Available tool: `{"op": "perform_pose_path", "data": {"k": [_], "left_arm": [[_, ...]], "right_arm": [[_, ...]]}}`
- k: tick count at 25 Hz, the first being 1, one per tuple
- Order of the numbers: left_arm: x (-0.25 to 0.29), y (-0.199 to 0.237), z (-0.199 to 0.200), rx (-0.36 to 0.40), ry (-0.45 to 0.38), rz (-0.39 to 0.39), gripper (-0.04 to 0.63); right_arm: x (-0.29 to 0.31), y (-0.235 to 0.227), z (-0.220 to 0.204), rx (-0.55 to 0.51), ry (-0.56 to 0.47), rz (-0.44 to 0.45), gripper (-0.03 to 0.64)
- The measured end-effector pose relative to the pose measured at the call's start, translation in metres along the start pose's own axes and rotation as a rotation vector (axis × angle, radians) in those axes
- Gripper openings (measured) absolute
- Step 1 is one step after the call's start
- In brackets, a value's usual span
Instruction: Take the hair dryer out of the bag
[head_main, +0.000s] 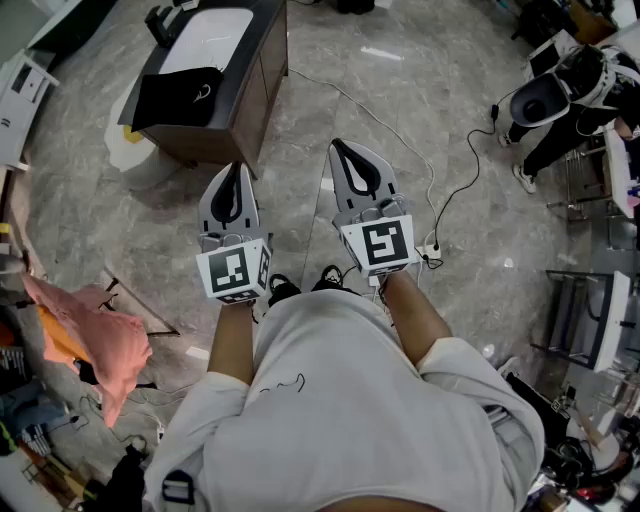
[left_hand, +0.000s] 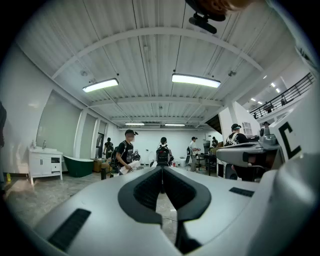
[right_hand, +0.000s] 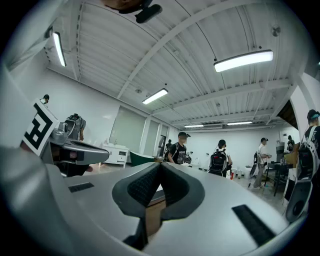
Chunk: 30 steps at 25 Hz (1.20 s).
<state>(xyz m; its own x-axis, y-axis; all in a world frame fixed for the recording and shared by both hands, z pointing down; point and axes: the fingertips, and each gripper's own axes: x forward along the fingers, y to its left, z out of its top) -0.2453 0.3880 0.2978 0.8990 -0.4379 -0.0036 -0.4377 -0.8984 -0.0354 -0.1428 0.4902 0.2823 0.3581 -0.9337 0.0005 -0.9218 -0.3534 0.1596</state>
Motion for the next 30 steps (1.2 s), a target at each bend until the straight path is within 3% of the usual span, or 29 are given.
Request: {"op": "perform_pose_path", "data": {"k": [5,13,30], "left_arm": [[-0.015,-0.01,-0.009,-0.007,0.034,-0.01,0.025],[-0.032,-0.023,-0.016,-0.008,0.065,-0.017,0.025],[-0.056,-0.012,-0.023,-0.001,0.102,-0.03,0.026]], "right_arm": [[-0.015,0.009,-0.014,0.042,0.051,0.021,-0.003],[-0.03,0.019,-0.015,0.097,0.039,0.075,-0.002],[-0.024,0.07,-0.01,0.088,0.035,0.178,0.0]]}}
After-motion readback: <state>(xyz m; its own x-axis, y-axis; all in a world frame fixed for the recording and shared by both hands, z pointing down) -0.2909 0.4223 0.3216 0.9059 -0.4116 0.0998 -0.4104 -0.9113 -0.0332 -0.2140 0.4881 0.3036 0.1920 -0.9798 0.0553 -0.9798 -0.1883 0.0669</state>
